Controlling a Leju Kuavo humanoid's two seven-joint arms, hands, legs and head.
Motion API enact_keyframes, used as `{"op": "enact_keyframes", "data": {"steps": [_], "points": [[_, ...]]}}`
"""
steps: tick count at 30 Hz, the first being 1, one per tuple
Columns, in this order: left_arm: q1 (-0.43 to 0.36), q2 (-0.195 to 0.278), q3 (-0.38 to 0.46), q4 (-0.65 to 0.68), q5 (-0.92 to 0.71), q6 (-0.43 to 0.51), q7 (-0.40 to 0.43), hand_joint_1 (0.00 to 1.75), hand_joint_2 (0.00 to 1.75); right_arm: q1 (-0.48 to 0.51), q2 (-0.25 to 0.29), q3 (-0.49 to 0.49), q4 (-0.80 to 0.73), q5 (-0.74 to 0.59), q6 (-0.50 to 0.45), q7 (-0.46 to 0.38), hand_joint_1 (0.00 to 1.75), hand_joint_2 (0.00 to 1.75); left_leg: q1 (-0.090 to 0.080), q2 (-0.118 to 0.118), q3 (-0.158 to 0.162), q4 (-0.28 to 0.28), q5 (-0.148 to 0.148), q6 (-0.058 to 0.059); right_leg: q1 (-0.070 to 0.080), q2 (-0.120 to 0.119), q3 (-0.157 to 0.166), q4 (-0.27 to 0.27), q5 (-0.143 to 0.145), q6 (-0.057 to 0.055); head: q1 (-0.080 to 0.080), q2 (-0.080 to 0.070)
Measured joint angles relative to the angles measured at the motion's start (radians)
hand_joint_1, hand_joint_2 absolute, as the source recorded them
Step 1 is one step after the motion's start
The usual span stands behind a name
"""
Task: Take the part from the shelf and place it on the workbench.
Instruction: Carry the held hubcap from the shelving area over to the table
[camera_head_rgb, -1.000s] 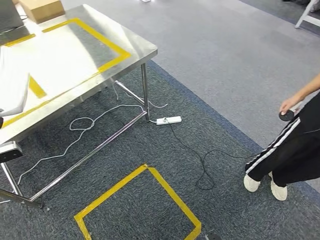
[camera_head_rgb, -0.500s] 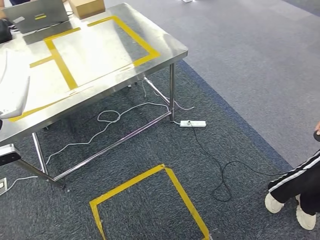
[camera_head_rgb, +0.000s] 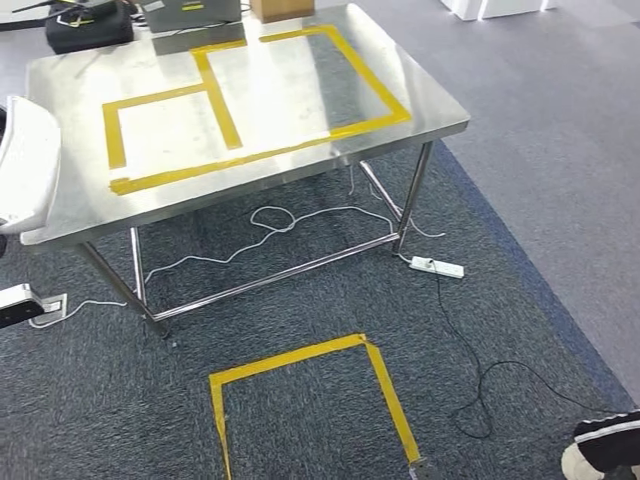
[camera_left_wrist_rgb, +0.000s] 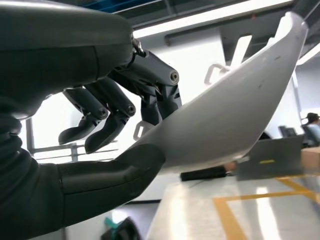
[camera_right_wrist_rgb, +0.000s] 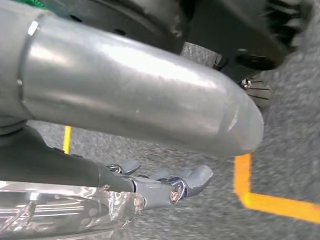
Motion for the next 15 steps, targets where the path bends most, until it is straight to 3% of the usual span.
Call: {"op": "enact_keyframes", "data": {"steps": [2, 3, 4, 6, 8, 12, 15], "points": [[0.005, -0.001, -0.001, 0.000, 0.000, -0.001, 0.000, 1.75, 1.75, 0.003, 0.000, 0.000, 0.000, -0.005, 0.001, -0.004, 0.00, 0.00, -0.001, -0.016, -0.001, 0.000, 0.000, 0.003, 0.000, 0.020, -0.066, 0.126, -0.044, 0.000, 0.001, 0.000], [0.008, -0.002, -0.001, 0.000, 0.000, -0.001, 0.000, 1.75, 1.75, 0.005, 0.000, 0.000, 0.000, -0.006, 0.001, -0.005, 0.00, 0.00, -0.002, -0.023, -0.001, 0.001, 0.000, 0.004, 0.000, 0.021, -0.080, 0.146, -0.040, -0.002, 0.001, 0.000], [0.009, -0.002, -0.001, 0.000, 0.000, -0.002, 0.000, 1.75, 1.75, 0.005, 0.000, 0.000, 0.000, -0.006, 0.002, -0.006, 0.00, 0.00, -0.002, -0.029, 0.000, 0.001, 0.000, 0.003, 0.000, 0.022, -0.074, 0.122, -0.015, -0.004, 0.001, 0.000], [0.009, -0.001, -0.001, 0.000, 0.000, -0.002, 0.000, 1.75, 1.75, 0.004, 0.000, 0.000, 0.000, -0.007, 0.002, -0.008, 0.00, 0.00, -0.002, -0.038, 0.001, 0.001, 0.000, 0.001, 0.000, 0.026, -0.016, -0.014, 0.058, -0.011, 0.002, 0.000], [0.008, -0.001, 0.000, 0.000, 0.000, -0.002, 0.000, 1.75, 1.75, 0.001, 0.000, 0.000, 0.000, -0.008, 0.004, -0.009, 0.00, 0.00, -0.004, -0.044, -0.001, 0.004, 0.000, -0.007, -0.002, 0.035, 0.038, -0.127, 0.100, -0.016, 0.001, 0.000], [0.005, 0.000, 0.000, 0.000, 0.000, -0.002, 0.000, 1.75, 1.75, 0.002, 0.001, 0.000, 0.000, -0.010, 0.007, -0.009, 0.00, 0.00, -0.007, -0.046, -0.007, 0.003, 0.007, 0.011, -0.002, 0.041, 0.045, -0.153, 0.111, -0.011, -0.001, 0.000], [0.000, 0.000, 0.000, 0.000, 0.000, -0.002, 0.000, 1.75, 1.75, 0.002, 0.001, 0.000, 0.000, -0.010, 0.008, -0.009, 0.00, 0.00, -0.005, -0.045, -0.006, -0.008, 0.014, 0.001, 0.000, 0.044, 0.040, -0.152, 0.113, -0.019, -0.001, 0.000]]}}
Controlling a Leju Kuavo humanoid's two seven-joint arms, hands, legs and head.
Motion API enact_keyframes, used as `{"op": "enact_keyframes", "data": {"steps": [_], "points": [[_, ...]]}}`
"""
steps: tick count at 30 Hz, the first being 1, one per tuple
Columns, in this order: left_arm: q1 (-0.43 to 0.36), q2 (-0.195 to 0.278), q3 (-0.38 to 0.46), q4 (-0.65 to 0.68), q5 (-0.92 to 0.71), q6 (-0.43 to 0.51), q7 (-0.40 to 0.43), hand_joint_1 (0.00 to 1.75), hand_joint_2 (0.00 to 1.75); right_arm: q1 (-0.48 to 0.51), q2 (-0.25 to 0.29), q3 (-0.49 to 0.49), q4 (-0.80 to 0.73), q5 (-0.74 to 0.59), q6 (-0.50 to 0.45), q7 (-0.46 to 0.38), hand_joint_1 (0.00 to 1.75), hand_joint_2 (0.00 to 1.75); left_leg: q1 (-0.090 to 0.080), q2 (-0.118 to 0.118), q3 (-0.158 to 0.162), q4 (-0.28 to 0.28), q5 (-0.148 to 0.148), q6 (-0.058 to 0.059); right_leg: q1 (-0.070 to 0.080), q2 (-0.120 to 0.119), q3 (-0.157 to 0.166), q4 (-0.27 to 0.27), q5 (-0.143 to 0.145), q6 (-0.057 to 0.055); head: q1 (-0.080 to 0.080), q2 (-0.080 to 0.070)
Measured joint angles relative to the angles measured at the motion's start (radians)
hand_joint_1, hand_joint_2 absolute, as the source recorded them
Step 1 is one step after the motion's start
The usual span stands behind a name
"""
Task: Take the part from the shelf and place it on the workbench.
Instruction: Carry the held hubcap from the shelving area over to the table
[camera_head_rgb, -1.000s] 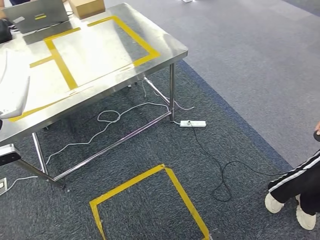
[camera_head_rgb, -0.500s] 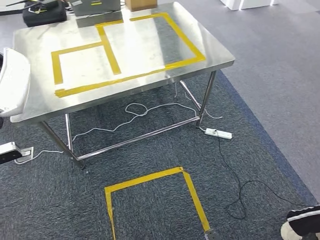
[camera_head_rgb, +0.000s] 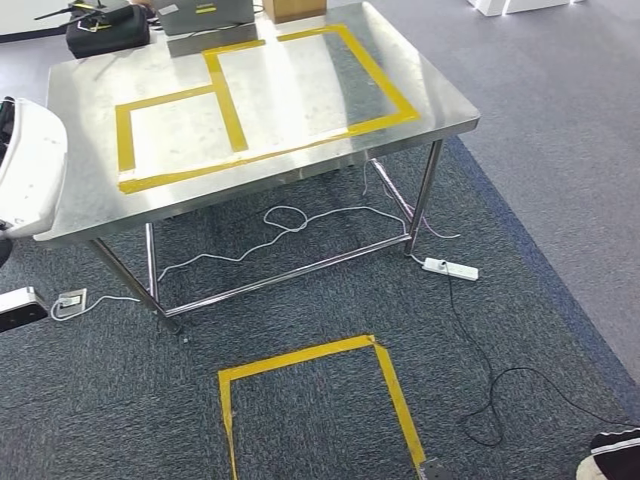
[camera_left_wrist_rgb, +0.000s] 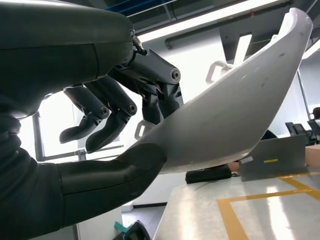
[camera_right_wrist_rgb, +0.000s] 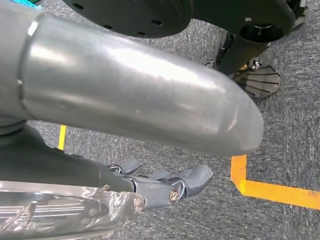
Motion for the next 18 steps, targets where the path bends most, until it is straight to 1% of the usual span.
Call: {"op": "enact_keyframes", "data": {"steps": [2, 4, 8, 9, 11, 12, 13, 14, 15, 16, 17, 18], "points": [[-0.003, 0.000, 0.000, 0.000, 0.000, 0.000, 0.000, 1.75, 1.75, 0.000, 0.000, 0.000, 0.000, 0.006, -0.002, 0.002, 0.00, 0.00, 0.001, 0.000, 0.000, -0.005, 0.004, -0.013, 0.001, 0.000, -0.003, 0.000, 0.001, -0.004, 0.000, 0.000], [-0.006, 0.000, 0.000, 0.000, 0.000, -0.002, 0.000, 1.75, 1.75, 0.000, 0.000, 0.003, 0.000, 0.018, -0.008, 0.006, 0.00, 0.00, 0.001, 0.000, -0.002, -0.006, 0.003, -0.018, 0.000, -0.001, -0.005, 0.000, 0.002, -0.005, 0.000, 0.000], [-0.011, 0.000, 0.000, 0.000, -0.002, -0.003, 0.002, 1.75, 1.75, -0.001, 0.000, 0.014, 0.000, 0.030, -0.019, 0.011, 0.00, 0.00, -0.002, 0.000, -0.006, -0.002, 0.000, -0.012, -0.004, -0.002, -0.004, -0.001, 0.004, 0.000, 0.000, 0.000], [-0.012, 0.001, 0.000, 0.000, -0.002, -0.004, 0.003, 1.75, 1.75, -0.002, 0.000, 0.016, 0.000, 0.030, -0.020, 0.011, 0.00, 0.00, -0.004, 0.000, -0.007, -0.002, 0.000, -0.010, -0.005, -0.004, -0.003, -0.003, 0.004, 0.002, 0.000, 0.000], [-0.013, 0.002, 0.000, 0.000, -0.002, -0.004, 0.004, 1.75, 1.75, -0.003, 0.000, 0.016, 0.000, 0.030, -0.021, 0.012, 0.00, 0.00, 0.000, -0.002, -0.001, -0.013, 0.006, -0.005, -0.003, -0.008, -0.004, -0.001, 0.000, 0.010, 0.001, 0.000], [-0.014, 0.003, 0.000, 0.000, -0.001, -0.004, 0.006, 1.75, 1.75, -0.004, 0.000, 0.016, 0.000, 0.029, -0.021, 0.012, 0.00, 0.00, 0.004, -0.004, 0.002, -0.019, 0.010, -0.002, -0.002, -0.009, -0.011, 0.015, -0.013, 0.015, 0.002, 0.000], [-0.014, 0.002, 0.000, 0.000, 0.000, -0.004, 0.009, 1.75, 1.75, -0.004, 0.000, 0.016, 0.000, 0.028, -0.021, 0.011, 0.00, 0.00, 0.008, -0.007, 0.006, -0.025, 0.014, -0.001, -0.002, -0.010, -0.028, 0.053, -0.038, 0.019, 0.004, 0.000], [-0.014, 0.000, 0.000, 0.000, 0.001, -0.005, 0.011, 1.75, 1.75, -0.004, 0.000, 0.016, 0.000, 0.026, -0.021, 0.011, 0.00, 0.00, 0.010, -0.010, 0.006, -0.025, 0.015, -0.001, -0.003, -0.011, -0.055, 0.112, -0.072, 0.024, 0.005, 0.000], [-0.014, -0.003, 0.000, 0.000, 0.002, -0.006, 0.013, 1.75, 1.75, -0.004, 0.000, 0.016, 0.000, 0.024, -0.021, 0.011, 0.00, 0.00, 0.011, -0.014, 0.005, -0.025, 0.015, -0.001, -0.005, -0.011, -0.086, 0.183, -0.107, 0.028, 0.007, 0.000], [-0.012, -0.007, -0.001, 0.001, 0.003, -0.007, 0.014, 1.75, 1.75, -0.003, 0.000, 0.016, 0.000, 0.021, -0.021, 0.010, 0.00, 0.00, 0.013, -0.017, 0.004, -0.025, 0.016, -0.001, -0.006, -0.011, -0.113, 0.243, -0.131, 0.031, 0.007, 0.000], [-0.011, -0.011, -0.001, 0.001, 0.003, -0.008, 0.014, 1.75, 1.75, -0.002, 0.000, 0.016, 0.000, 0.017, -0.021, 0.009, 0.00, 0.00, 0.014, -0.020, 0.003, -0.024, 0.016, -0.002, -0.007, -0.011, -0.127, 0.273, -0.137, 0.034, 0.007, 0.000], [-0.009, -0.014, -0.001, 0.001, 0.004, -0.009, 0.014, 1.75, 1.75, -0.002, 0.000, 0.016, 0.000, 0.013, -0.021, 0.009, 0.00, 0.00, 0.016, -0.023, 0.003, -0.023, 0.016, -0.004, -0.009, -0.011, -0.120, 0.263, -0.123, 0.037, 0.007, 0.000]]}}
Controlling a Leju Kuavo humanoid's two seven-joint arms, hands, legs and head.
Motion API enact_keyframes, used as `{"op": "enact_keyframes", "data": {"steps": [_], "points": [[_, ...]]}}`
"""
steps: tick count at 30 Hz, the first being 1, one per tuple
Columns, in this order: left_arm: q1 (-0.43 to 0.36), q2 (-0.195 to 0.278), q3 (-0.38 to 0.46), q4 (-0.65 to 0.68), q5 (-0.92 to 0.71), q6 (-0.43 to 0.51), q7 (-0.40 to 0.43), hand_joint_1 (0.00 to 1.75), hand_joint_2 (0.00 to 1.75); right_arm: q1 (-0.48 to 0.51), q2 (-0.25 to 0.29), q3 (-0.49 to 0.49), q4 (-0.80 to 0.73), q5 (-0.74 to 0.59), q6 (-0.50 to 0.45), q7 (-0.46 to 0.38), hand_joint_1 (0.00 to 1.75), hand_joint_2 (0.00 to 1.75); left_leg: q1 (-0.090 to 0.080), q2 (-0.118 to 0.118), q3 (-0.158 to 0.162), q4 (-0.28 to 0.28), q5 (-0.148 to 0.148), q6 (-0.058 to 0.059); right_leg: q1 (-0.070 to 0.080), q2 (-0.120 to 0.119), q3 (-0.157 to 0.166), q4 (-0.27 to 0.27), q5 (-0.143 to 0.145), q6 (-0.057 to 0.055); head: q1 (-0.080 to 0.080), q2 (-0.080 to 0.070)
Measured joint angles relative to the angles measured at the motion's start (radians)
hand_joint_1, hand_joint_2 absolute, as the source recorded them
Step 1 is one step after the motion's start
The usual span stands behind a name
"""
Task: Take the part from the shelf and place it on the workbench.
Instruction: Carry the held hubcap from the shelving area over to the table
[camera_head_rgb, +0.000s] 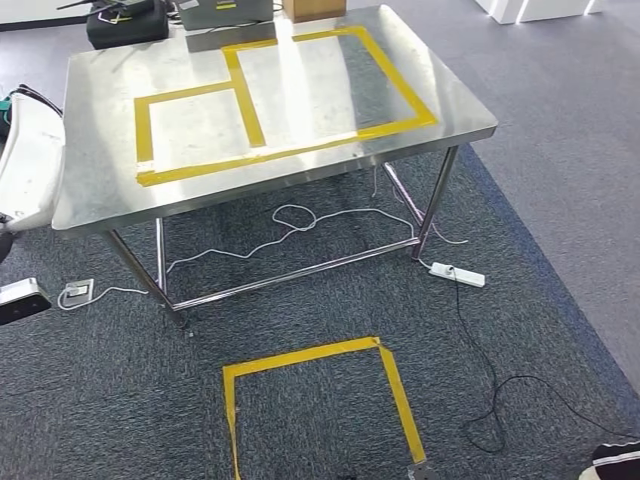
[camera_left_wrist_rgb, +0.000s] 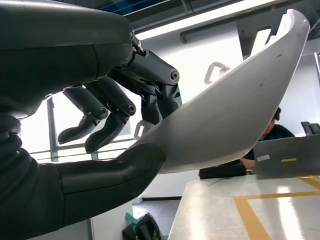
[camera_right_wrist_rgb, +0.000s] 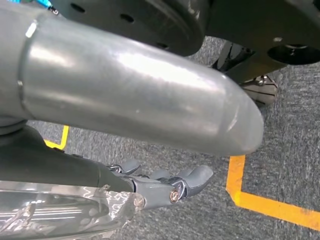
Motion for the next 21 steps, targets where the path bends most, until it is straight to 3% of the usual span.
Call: {"op": "enact_keyframes", "data": {"steps": [3, 5, 7, 9, 11, 13, 14, 15, 16, 18, 20, 21], "points": [[0.005, -0.004, 0.000, 0.000, 0.001, 0.000, 0.000, 1.75, 1.75, -0.002, 0.000, 0.000, 0.000, -0.010, 0.000, -0.002, 0.00, 0.00, 0.006, -0.010, -0.002, 0.010, -0.005, -0.017, -0.007, 0.011, 0.104, -0.193, 0.085, 0.005, 0.001, 0.000], [0.006, -0.003, 0.001, 0.000, 0.001, 0.000, 0.001, 1.75, 1.75, -0.003, 0.001, -0.001, 0.000, -0.012, 0.001, -0.004, 0.00, 0.00, 0.005, -0.014, -0.005, 0.017, -0.007, -0.031, -0.008, 0.020, 0.140, -0.258, 0.101, -0.007, -0.001, 0.000], [0.006, -0.002, 0.002, 0.000, 0.002, 0.000, 0.001, 1.75, 1.75, -0.001, 0.001, -0.001, 0.000, -0.015, 0.003, -0.005, 0.00, 0.00, 0.006, -0.016, -0.007, 0.016, -0.002, -0.041, -0.006, 0.018, 0.137, -0.252, 0.103, -0.027, -0.005, 0.000], [0.006, -0.002, 0.001, 0.000, 0.002, -0.003, 0.001, 1.75, 1.75, -0.001, 0.001, -0.002, 0.000, -0.017, 0.006, -0.006, 0.00, 0.00, 0.008, -0.003, -0.015, 0.032, -0.015, -0.048, -0.005, 0.013, 0.134, -0.251, 0.108, -0.044, -0.008, 0.000], [0.003, -0.005, 0.000, 0.000, 0.003, -0.009, 0.001, 1.75, 1.75, -0.001, 0.001, -0.002, 0.000, -0.018, 0.009, -0.008, 0.00, 0.00, 0.006, 0.023, -0.055, 0.121, -0.070, -0.050, -0.004, 0.006, 0.132, -0.253, 0.111, -0.057, -0.013, 0.000], [0.000, -0.011, -0.003, 0.000, 0.005, -0.020, 0.001, 1.75, 1.75, 0.001, 0.001, -0.002, 0.000, -0.019, 0.013, -0.008, 0.00, 0.00, 0.004, 0.036, -0.117, 0.256, -0.133, -0.049, -0.001, -0.002, 0.128, -0.253, 0.112, -0.061, -0.014, 0.000], [0.001, -0.014, -0.005, 0.000, 0.006, -0.025, 0.001, 1.75, 1.75, 0.003, 0.001, -0.002, 0.000, -0.019, 0.015, -0.008, 0.00, 0.00, 0.004, 0.037, -0.135, 0.298, -0.145, -0.047, 0.001, -0.006, 0.126, -0.253, 0.112, -0.062, -0.014, 0.000], [0.001, -0.018, -0.007, 0.000, 0.008, -0.030, 0.001, 1.75, 1.75, 0.004, 0.001, -0.002, 0.000, -0.019, 0.016, -0.009, 0.00, 0.00, 0.003, 0.037, -0.135, 0.304, -0.138, -0.045, 0.002, -0.010, 0.125, -0.252, 0.112, -0.062, -0.014, 0.000], [0.001, -0.020, -0.009, -0.001, 0.008, -0.033, 0.000, 1.75, 1.75, 0.004, 0.001, -0.002, 0.000, -0.019, 0.017, -0.009, 0.00, 0.00, 0.003, 0.038, -0.116, 0.275, -0.116, -0.042, 0.002, -0.014, 0.125, -0.252, 0.112, -0.062, -0.014, 0.000], [-0.003, -0.021, -0.010, -0.001, 0.009, -0.037, -0.001, 1.75, 1.75, 0.003, 0.001, -0.002, 0.000, -0.019, 0.020, -0.009, 0.00, 0.00, 0.000, 0.046, -0.045, 0.152, -0.062, -0.035, 0.004, -0.019, 0.125, -0.252, 0.112, -0.058, -0.014, 0.000], [-0.011, -0.021, -0.010, -0.001, 0.009, -0.039, -0.001, 1.75, 1.75, 0.001, 0.001, -0.002, 0.000, -0.019, 0.021, -0.011, 0.00, 0.00, -0.004, 0.056, 0.005, 0.059, -0.043, -0.032, 0.009, -0.021, 0.121, -0.249, 0.111, -0.050, -0.013, 0.000], [-0.013, -0.021, -0.012, -0.002, 0.009, -0.041, -0.001, 1.75, 1.75, 0.001, 0.000, -0.002, 0.000, -0.019, 0.022, -0.013, 0.00, 0.00, -0.005, 0.058, 0.012, 0.042, -0.045, -0.033, 0.012, -0.022, 0.118, -0.249, 0.110, -0.053, -0.013, 0.000]]}}
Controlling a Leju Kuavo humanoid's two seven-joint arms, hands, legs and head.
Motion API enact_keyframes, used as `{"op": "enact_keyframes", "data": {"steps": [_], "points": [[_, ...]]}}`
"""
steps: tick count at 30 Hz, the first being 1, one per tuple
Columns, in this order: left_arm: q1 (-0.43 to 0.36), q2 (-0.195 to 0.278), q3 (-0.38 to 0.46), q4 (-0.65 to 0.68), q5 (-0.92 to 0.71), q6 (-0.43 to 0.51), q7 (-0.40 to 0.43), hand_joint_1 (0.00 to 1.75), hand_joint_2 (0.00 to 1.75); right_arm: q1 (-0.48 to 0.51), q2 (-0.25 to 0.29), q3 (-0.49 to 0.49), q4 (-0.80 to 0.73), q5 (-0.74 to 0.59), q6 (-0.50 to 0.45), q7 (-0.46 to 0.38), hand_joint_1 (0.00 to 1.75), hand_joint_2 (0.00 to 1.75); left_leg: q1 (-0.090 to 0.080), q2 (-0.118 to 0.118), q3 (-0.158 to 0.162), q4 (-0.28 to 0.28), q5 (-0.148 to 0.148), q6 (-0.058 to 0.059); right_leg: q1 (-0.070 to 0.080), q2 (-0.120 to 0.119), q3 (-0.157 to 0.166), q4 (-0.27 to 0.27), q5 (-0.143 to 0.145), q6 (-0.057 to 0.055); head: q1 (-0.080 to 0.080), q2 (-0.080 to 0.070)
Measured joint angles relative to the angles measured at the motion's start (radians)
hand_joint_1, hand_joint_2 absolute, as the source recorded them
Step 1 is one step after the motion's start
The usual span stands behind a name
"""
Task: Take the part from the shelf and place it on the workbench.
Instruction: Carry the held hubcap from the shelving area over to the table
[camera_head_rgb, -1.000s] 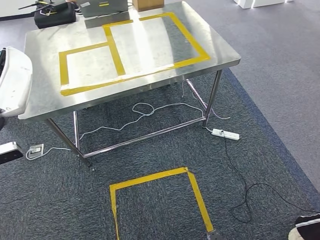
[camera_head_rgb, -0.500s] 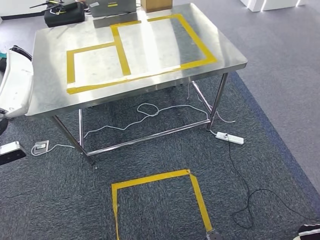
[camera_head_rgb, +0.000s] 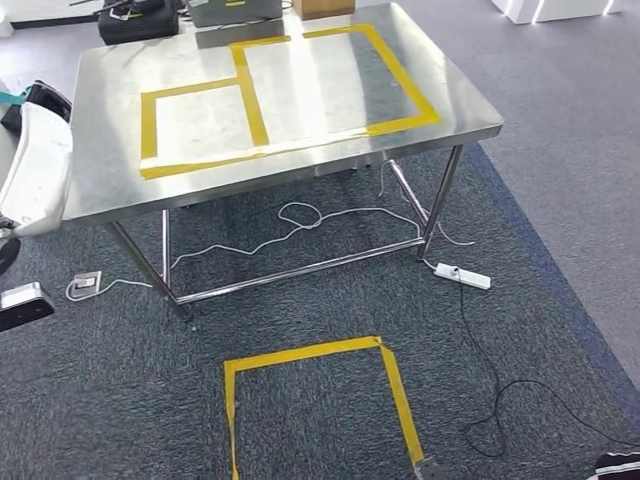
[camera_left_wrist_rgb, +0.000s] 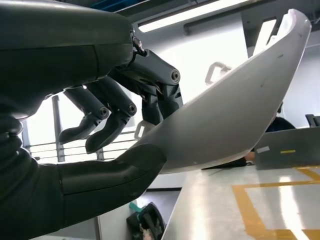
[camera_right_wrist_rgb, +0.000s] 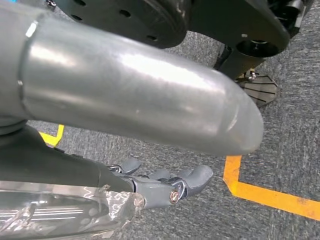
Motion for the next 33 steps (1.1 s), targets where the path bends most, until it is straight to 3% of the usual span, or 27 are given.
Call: {"op": "enact_keyframes", "data": {"steps": [3, 4, 9, 14, 17, 18, 20, 22, 23, 24, 26, 27, 29, 31, 33], "points": [[0.000, 0.000, -0.009, 0.000, 0.000, -0.004, 0.000, 1.75, 1.75, 0.000, -0.002, 0.000, 0.000, 0.004, 0.002, -0.002, 0.00, 0.00, -0.001, -0.004, 0.001, -0.006, 0.001, -0.003, 0.003, -0.002, -0.005, -0.006, -0.003, -0.031, 0.003, 0.000], [0.000, 0.000, -0.012, 0.000, 0.000, -0.005, 0.000, 1.75, 1.75, -0.001, -0.002, 0.000, 0.000, 0.006, 0.002, -0.003, 0.00, 0.00, -0.002, -0.005, 0.000, -0.006, 0.000, 0.000, 0.003, -0.003, -0.004, -0.009, 0.000, -0.032, 0.004, 0.000], [-0.001, 0.000, -0.020, 0.000, 0.000, -0.006, 0.000, 1.75, 1.75, -0.002, -0.002, 0.000, 0.000, 0.002, 0.000, -0.005, 0.00, 0.00, -0.007, -0.005, -0.003, -0.006, 0.002, 0.012, -0.002, -0.003, 0.011, -0.025, 0.016, 0.006, 0.004, 0.000], [0.001, 0.001, -0.030, -0.004, -0.003, -0.009, -0.013, 1.75, 1.75, -0.002, -0.002, 0.000, 0.000, 0.003, 0.004, -0.005, 0.00, 0.00, -0.009, -0.005, -0.004, -0.004, 0.001, 0.017, -0.006, -0.003, 0.012, -0.031, 0.019, 0.023, 0.004, 0.000], [0.010, 0.012, -0.042, -0.025, -0.004, -0.013, -0.033, 1.75, 1.75, -0.005, 0.000, 0.001, 0.000, 0.007, 0.007, -0.005, 0.00, 0.00, -0.008, -0.005, 0.012, -0.035, 0.004, 0.045, -0.010, -0.002, 0.014, -0.043, 0.022, 0.044, 0.004, 0.000], [0.012, 0.014, -0.044, -0.033, -0.003, -0.013, -0.037, 1.75, 1.75, -0.005, 0.000, 0.001, 0.000, 0.008, 0.007, -0.006, 0.00, 0.00, -0.005, -0.006, 0.023, -0.052, 0.008, 0.054, -0.010, 0.002, 0.004, -0.024, 0.012, 0.046, 0.005, 0.000], [0.016, 0.013, -0.048, -0.045, -0.001, -0.010, -0.039, 1.75, 1.75, -0.004, 0.000, 0.001, 0.000, 0.008, 0.008, -0.006, 0.00, 0.00, -0.002, -0.007, 0.039, -0.069, 0.011, 0.059, -0.011, 0.010, -0.049, 0.082, -0.037, 0.048, 0.008, 0.000], [0.027, 0.010, -0.052, -0.051, 0.002, -0.005, -0.041, 1.75, 1.75, -0.002, 0.000, 0.001, 0.000, 0.008, 0.008, -0.006, 0.00, 0.00, -0.001, -0.010, 0.045, -0.068, 0.005, 0.054, -0.016, 0.012, -0.120, 0.208, -0.082, 0.054, 0.008, 0.000], [0.034, 0.009, -0.054, -0.052, 0.003, -0.002, -0.043, 1.75, 1.75, -0.001, 0.000, 0.001, 0.000, 0.008, 0.008, -0.005, 0.00, 0.00, 0.002, -0.013, 0.049, -0.067, -0.001, 0.048, -0.019, 0.012, -0.136, 0.232, -0.080, 0.059, 0.008, 0.000], [0.041, 0.008, -0.055, -0.053, 0.006, 0.002, -0.047, 1.75, 1.75, 0.001, 0.000, 0.001, 0.000, 0.009, 0.008, -0.004, 0.00, 0.00, 0.007, -0.017, 0.054, -0.065, -0.007, 0.041, -0.024, 0.012, -0.131, 0.214, -0.057, 0.065, 0.008, 0.000], [0.052, 0.007, -0.055, -0.056, 0.012, 0.011, -0.056, 1.75, 1.75, 0.003, 0.000, 0.001, 0.000, 0.009, 0.007, -0.002, 0.00, 0.00, 0.018, -0.023, 0.067, -0.053, -0.028, 0.019, -0.038, 0.016, -0.073, 0.097, 0.007, 0.085, 0.010, 0.000], [0.055, 0.008, -0.054, -0.058, 0.014, 0.016, -0.060, 1.75, 1.75, 0.003, 0.003, 0.001, 0.002, 0.009, 0.007, -0.001, 0.00, 0.00, 0.022, -0.025, 0.068, -0.041, -0.040, 0.007, -0.044, 0.024, -0.042, 0.043, 0.021, 0.090, 0.015, 0.000], [0.062, 0.012, -0.048, -0.064, 0.018, 0.023, -0.065, 1.75, 1.75, 0.003, 0.006, 0.001, 0.005, 0.010, 0.007, 0.003, 0.00, 0.00, 0.021, -0.029, 0.068, -0.026, -0.059, -0.008, -0.050, 0.036, -0.015, 0.007, 0.007, 0.078, 0.019, 0.000], [0.068, 0.015, -0.042, -0.066, 0.021, 0.028, -0.069, 1.75, 1.75, 0.003, 0.006, 0.001, 0.006, 0.010, 0.006, 0.005, 0.00, 0.00, 0.022, -0.032, 0.074, -0.029, -0.066, -0.012, -0.047, 0.035, -0.011, 0.016, -0.010, 0.048, 0.015, 0.000], [0.073, 0.016, -0.038, -0.068, 0.021, 0.031, -0.071, 1.75, 1.75, 0.003, 0.006, 0.001, 0.006, 0.010, 0.004, 0.005, 0.00, 0.00, 0.025, -0.024, 0.068, -0.005, -0.074, -0.012, -0.044, 0.034, 0.003, 0.018, -0.024, 0.029, 0.008, 0.000]]}}
